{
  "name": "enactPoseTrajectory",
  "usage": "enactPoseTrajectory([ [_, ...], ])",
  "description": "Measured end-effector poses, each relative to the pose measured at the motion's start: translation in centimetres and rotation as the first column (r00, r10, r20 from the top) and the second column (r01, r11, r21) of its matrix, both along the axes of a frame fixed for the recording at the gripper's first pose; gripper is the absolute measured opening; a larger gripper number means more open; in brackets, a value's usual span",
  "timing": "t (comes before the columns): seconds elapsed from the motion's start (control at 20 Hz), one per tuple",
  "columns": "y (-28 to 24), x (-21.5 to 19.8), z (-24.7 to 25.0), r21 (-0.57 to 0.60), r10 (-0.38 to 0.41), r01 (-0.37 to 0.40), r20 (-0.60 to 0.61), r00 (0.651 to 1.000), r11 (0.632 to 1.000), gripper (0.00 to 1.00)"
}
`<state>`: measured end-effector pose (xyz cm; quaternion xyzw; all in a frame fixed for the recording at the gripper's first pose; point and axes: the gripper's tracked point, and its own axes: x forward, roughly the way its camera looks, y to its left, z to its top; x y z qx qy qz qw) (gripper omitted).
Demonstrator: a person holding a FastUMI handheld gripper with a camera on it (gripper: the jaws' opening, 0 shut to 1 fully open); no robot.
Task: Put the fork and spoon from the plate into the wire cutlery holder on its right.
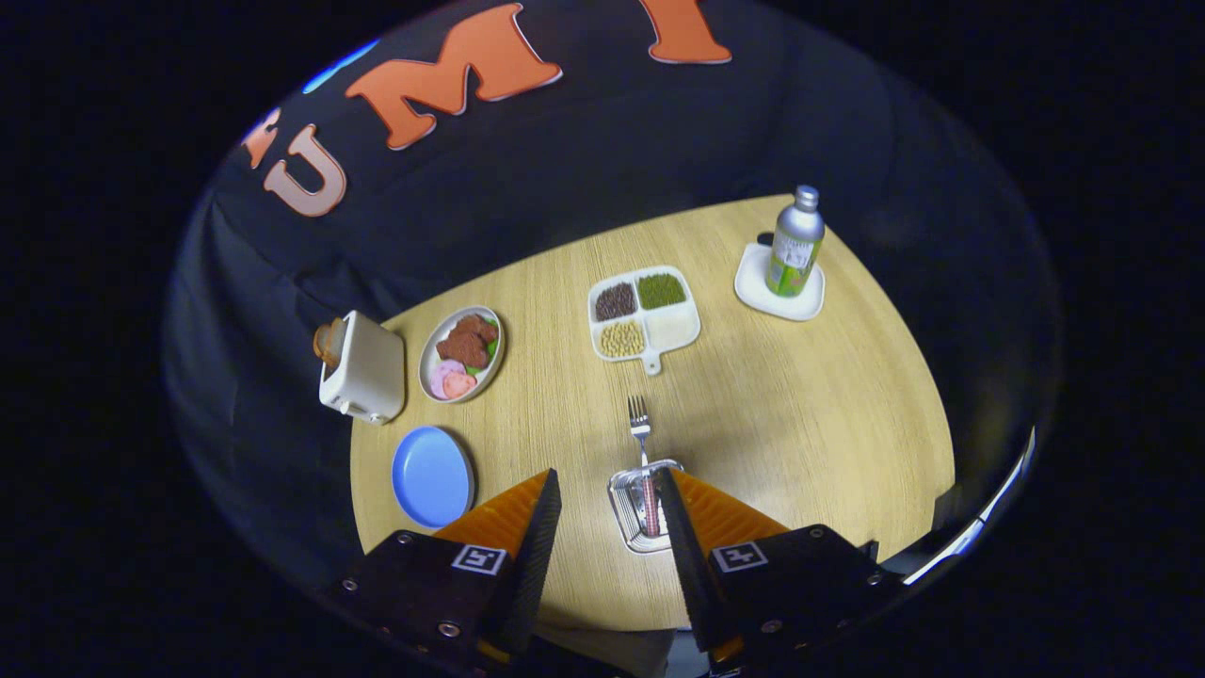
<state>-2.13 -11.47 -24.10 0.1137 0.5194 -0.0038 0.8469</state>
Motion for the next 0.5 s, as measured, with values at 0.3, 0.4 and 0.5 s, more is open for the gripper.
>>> enactPoseTrajectory([
  [0.3,2.1,3.8,8.6,-0.035,0.029,-0.017,0.378,0.925,0.999,0.69],
  [0.4,2.9,4.4,12.1,-0.026,0.035,-0.026,0.486,0.873,0.999,0.69],
  [0.5,2.9,4.9,14.5,-0.045,0.049,-0.029,0.572,0.819,0.999,0.70],
])
